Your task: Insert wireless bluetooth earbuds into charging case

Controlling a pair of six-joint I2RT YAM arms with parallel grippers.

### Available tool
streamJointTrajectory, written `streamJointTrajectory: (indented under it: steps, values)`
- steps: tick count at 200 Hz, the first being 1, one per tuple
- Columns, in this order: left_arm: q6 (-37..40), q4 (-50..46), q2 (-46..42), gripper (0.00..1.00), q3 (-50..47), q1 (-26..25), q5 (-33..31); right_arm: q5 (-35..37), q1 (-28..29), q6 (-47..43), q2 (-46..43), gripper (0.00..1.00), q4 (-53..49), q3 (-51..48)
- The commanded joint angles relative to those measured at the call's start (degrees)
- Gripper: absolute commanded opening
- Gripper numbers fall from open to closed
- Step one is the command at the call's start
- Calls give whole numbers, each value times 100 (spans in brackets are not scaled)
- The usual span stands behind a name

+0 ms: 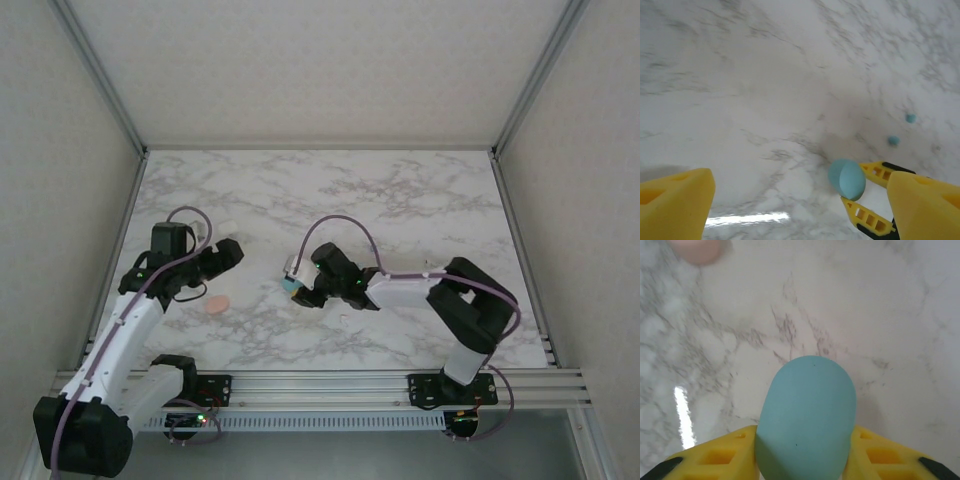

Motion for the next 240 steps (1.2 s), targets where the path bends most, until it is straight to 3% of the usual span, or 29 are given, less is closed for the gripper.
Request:
streamJointTrajectory:
  steps: [1, 60, 91, 147, 240]
  values:
    - [-278, 491, 135, 90, 313, -205, 1041, -381, -155, 170, -734, 37, 216, -142]
    - [-724, 821, 922, 91, 1500, -1072, 2022, -360, -312, -159, -2258, 38, -344, -105]
    - [-619, 710, 1312, 84, 2000, -1495, 2168, -217, -319, -268, -2616, 38, -464, 9]
    - [-452, 389, 1711, 74, 2272, -1970, 2016, 35, -311, -206, -2766, 39, -141, -36]
    - [-349, 249, 1946, 50, 2457, -2132, 2036, 200, -312, -152, -2729, 39, 59, -43]
